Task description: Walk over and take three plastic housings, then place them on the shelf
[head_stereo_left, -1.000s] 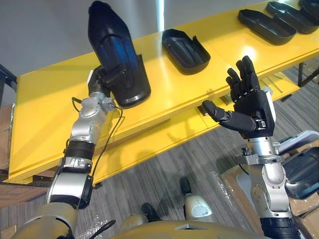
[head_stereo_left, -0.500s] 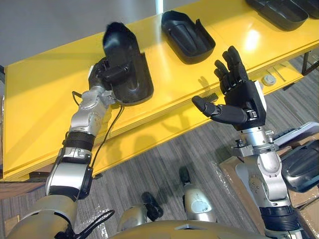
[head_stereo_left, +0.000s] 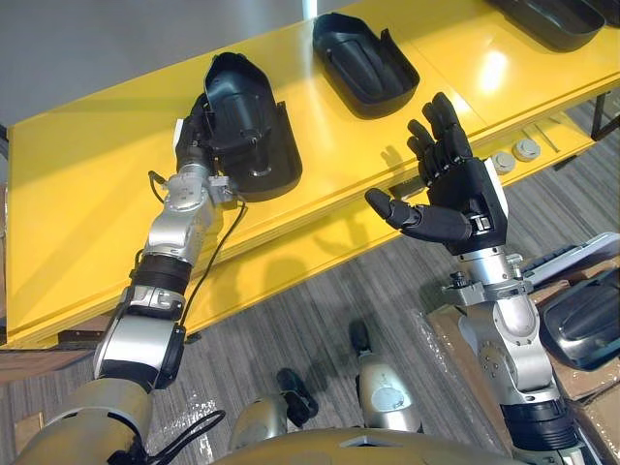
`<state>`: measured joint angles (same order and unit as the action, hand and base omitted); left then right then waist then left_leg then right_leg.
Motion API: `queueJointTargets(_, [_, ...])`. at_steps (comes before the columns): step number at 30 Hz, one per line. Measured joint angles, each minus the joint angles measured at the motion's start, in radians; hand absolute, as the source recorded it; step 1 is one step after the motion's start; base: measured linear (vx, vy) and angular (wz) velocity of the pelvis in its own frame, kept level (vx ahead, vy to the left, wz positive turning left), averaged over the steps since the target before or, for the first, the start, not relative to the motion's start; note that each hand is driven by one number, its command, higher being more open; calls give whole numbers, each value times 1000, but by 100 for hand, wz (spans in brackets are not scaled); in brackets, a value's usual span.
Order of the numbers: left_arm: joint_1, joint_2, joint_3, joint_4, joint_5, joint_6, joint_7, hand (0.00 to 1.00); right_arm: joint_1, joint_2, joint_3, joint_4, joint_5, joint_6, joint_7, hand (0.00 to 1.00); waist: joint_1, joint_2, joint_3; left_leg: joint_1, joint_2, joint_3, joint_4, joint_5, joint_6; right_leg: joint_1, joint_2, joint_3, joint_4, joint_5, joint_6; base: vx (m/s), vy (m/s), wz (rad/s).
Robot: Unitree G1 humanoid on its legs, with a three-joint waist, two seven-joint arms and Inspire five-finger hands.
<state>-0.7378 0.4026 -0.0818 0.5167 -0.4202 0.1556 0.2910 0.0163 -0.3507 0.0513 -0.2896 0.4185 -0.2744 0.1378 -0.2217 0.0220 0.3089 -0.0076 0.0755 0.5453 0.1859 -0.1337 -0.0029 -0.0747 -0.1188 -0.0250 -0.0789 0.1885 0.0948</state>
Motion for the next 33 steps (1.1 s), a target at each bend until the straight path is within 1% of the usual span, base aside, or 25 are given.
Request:
queueJointTargets(1, [2,-4,0,-10,2,-3,22,100,3,7,2,-1,-2,0,0,100,1,0,0,1,-1,-4,-3,3,1,2,0,-2,0,0,0,-43,0,9])
queueJointTargets(3, [4,-4,0,-16,3,-2,36,100,7,13,2,-1,-2,0,-1,100,1,0,0,3,-4,-6,-8,6,3,4,-1,-3,0,0,0,-19,1,3])
queueJointTargets(5, [6,-5,0,-17,35,0,62,100,9,18,4,-1,-2,0,-1,100,1,0,0,16,-11,-6,-25,14,4,9,-3,-2,0,0,0,-16,5,-1])
queueJointTargets(7, [15,-6,1,-32,55,6,88,100,10,32,8,-2,-2,0,-2,100,0,0,0,20,-12,-6,-32,18,4,11,-3,-3,0,0,0,-44,9,-1])
queueJointTargets(9, [32,-6,1,-68,77,24,93,100,14,38,21,-2,-2,0,-6,100,1,2,-1,22,-12,-7,-33,19,4,13,-3,-4,0,0,0,-23,1,0])
queueJointTargets(11, [41,-6,2,-87,76,43,92,100,21,38,35,-2,-7,0,-13,100,1,3,-2,28,-12,-11,-34,20,4,20,-3,-9,0,0,0,-36,1,4])
queueJointTargets(13, [41,-7,6,-96,40,68,68,100,35,39,42,-2,-11,0,-15,100,5,5,-3,35,-12,-16,-36,20,4,29,-3,-15,0,0,0,-44,3,7])
queueJointTargets(15, [49,-7,28,-110,-20,96,22,100,50,41,53,-1,-14,0,-20,100,12,7,-5,42,-13,-20,-37,22,4,39,-4,-19,0,0,0,-45,2,4])
queueJointTargets(17, [78,-8,33,-135,-61,104,1,100,51,41,72,-1,-20,1,-22,100,15,11,-10,53,-13,-20,-44,24,3,47,-3,-21,-2,-2,-2,-51,-1,0])
queueJointTargets(20, [99,-28,33,-136,-49,97,4,100,52,41,86,-1,-20,1,-38,100,27,28,-29,53,-15,-21,-51,29,1,45,-3,-24,-5,-2,-3,-50,-5,1])
queueJointTargets(21, [121,-30,34,-136,-48,74,8,100,53,41,88,-1,-20,1,-38,100,27,36,-35,53,-14,-21,-52,30,1,45,-3,-25,-5,-2,-3,-43,-7,0])
queueJointTargets(24, [135,-30,55,-144,-41,36,13,100,61,41,88,1,-20,1,-38,100,34,43,-40,60,-12,-21,-52,31,-1,52,-1,-25,-5,-2,-3,-42,-9,-1])
queueJointTargets(26, [149,-29,95,-226,-43,26,30,100,70,41,88,1,-20,0,-36,100,42,43,-41,70,-12,-22,-53,32,-2,62,0,-27,-5,-2,-3,-41,-4,-1])
queueJointTargets(27, [155,-29,112,-283,-43,4,33,100,76,41,89,1,-19,-1,-35,100,51,44,-47,70,-12,-23,-53,32,-2,62,-1,-28,-5,-2,-3,-42,1,3])
queueJointTargets(28, [159,-18,125,-360,-44,-35,34,100,82,41,97,2,-19,-1,-31,100,63,43,-58,69,-12,-26,-53,32,-2,63,-1,-31,-5,-3,-3,-40,2,6])
queueJointTargets(29, [161,-2,133,-420,-44,-59,37,100,82,41,106,1,-19,-1,-25,100,68,43,-67,69,-12,-30,-54,33,-1,65,-2,-36,-6,-3,-4,-34,2,15])
queueJointTargets(31, [176,40,151,-586,-50,-139,36,100,77,41,147,2,-18,-1,-1,100,83,44,-105,70,-18,-54,-72,44,0,72,-5,-63,-6,-10,-12,-31,-3,29])
queueJointTargets(32, [192,44,162,-635,-55,-157,33,100,72,41,162,2,-19,-1,3,100,85,44,-114,70,-19,-63,-77,48,-1,75,-6,-73,-6,-13,-12,-24,-12,41])
queueJointTargets(33, [240,43,184,-728,-59,-198,30,100,60,44,192,1,-19,-1,6,100,92,45,-136,71,-23,-79,-91,58,-1,78,-8,-92,-6,-20,-11,-17,-13,35])
